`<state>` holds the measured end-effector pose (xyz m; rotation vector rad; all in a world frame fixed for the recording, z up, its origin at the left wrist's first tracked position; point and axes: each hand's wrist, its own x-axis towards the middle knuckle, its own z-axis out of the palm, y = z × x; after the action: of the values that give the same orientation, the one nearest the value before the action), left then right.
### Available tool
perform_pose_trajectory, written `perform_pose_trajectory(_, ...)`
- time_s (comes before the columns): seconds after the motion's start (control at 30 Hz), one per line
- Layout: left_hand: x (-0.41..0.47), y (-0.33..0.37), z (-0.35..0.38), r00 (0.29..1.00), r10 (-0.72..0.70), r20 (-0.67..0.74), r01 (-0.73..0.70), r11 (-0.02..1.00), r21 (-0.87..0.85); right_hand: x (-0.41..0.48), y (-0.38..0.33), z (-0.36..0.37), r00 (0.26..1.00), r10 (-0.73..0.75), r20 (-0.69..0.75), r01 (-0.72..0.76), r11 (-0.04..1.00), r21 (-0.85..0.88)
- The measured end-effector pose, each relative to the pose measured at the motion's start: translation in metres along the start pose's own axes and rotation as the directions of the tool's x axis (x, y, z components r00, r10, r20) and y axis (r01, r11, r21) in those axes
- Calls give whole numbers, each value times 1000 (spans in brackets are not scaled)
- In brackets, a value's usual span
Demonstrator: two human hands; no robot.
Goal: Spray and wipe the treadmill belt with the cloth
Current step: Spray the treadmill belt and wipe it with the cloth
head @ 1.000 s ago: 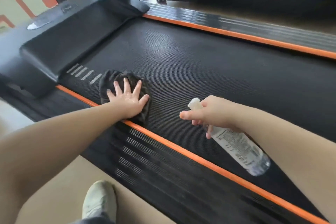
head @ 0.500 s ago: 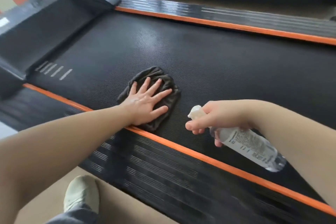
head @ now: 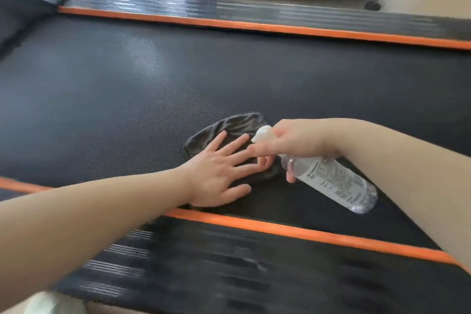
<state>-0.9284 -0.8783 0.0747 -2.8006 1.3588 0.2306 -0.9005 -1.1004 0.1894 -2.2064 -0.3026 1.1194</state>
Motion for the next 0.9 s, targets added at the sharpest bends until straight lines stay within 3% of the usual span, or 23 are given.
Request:
perform_pose_trajectory(0.1,0,-28,1,947,-321,-1,321,945,-59,-9,11,-3,997,69,28,-68,998,-13)
perform_pose_trajectory(0.17,11,-40,-3,841,-540,38,542,836,-88,-17,17,-7,996,87,22,-86,996,-40)
perform_pose_trajectory(0.23,19,-41,-5,751,-657,71,660,744,-105,-21,19,-8,996,82,21,-80,995,-56)
perform_pose_trajectory(0.27,22,-36,-7,746,-661,82,666,739,-102,-24,22,-10,997,78,8,-78,996,-43)
perform_pose_trajectory(0.33,24,-16,-9,829,-550,96,557,828,-60,-31,27,-14,996,84,-6,-84,996,-21)
perform_pose_trajectory(0.4,26,17,-12,959,-256,117,262,964,-41,-37,30,-16,997,80,-21,-80,996,-48)
perform_pose_trajectory(0.43,33,37,-14,989,-74,129,79,996,-35,-43,33,-19,997,74,-37,-76,996,-42)
perform_pose_trajectory(0.5,51,63,-17,972,185,147,-185,983,-10,-51,37,-23,997,58,-55,-61,997,-38)
perform_pose_trajectory(0.57,72,68,-20,957,256,133,-254,967,-31,-61,46,-27,995,65,-79,-69,996,-54)
perform_pose_trajectory(0.67,89,63,-20,975,192,108,-185,980,-68,-69,65,-32,988,115,-103,-121,991,-61)
perform_pose_trajectory(0.77,116,70,-21,991,-101,86,109,990,-93,-78,85,-36,973,171,-155,-180,983,-43)
perform_pose_trajectory(0.83,143,74,-22,944,-324,69,330,935,-130,-82,94,-34,961,199,-194,-200,980,14)
perform_pose_trajectory(0.9,164,79,-20,915,-397,72,404,905,-135,-86,98,-27,958,201,-204,-201,979,22)
